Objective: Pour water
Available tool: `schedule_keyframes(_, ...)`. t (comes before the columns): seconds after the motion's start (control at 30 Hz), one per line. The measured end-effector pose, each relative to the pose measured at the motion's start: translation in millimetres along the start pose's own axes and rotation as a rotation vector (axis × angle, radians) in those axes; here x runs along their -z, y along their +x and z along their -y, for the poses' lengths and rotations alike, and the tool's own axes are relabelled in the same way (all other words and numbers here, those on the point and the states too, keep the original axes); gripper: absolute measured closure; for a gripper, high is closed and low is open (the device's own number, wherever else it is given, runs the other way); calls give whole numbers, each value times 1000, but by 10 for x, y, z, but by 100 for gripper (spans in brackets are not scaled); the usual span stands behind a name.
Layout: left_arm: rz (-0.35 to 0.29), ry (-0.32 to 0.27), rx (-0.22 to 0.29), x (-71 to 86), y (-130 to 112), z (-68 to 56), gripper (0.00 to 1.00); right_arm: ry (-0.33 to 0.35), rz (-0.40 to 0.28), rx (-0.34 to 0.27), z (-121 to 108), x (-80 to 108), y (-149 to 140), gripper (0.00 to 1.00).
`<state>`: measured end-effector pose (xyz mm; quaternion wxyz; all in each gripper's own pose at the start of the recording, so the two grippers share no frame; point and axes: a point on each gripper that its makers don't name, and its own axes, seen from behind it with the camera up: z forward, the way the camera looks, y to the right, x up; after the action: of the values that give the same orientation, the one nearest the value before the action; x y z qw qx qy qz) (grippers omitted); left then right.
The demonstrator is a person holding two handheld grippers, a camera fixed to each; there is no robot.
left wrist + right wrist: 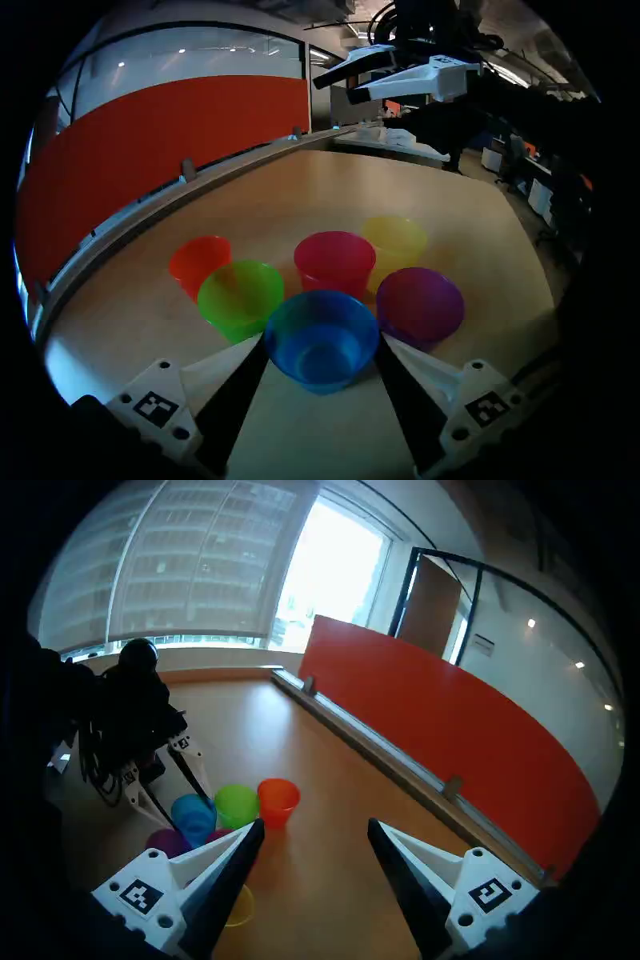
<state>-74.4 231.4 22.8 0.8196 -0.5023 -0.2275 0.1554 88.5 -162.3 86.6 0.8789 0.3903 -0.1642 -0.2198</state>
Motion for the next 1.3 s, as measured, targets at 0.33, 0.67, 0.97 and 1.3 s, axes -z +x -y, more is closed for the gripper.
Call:
schedule_keyframes(0.33,-3,13,-15,36,10,17,12,1,-1,-3,-7,-8,-6,0)
schedule_keyframes(0.67,-26,33,8,186,109,65,13,10,-5,-2,16,-39,24,0)
schedule_keyframes(0.97,-78,73,24,419,262,138,13,25,-7,-1,61,-88,72,0)
schedule_keyframes(1.3,-147,113,28,683,464,204,13,44,-9,7,114,-148,141,0)
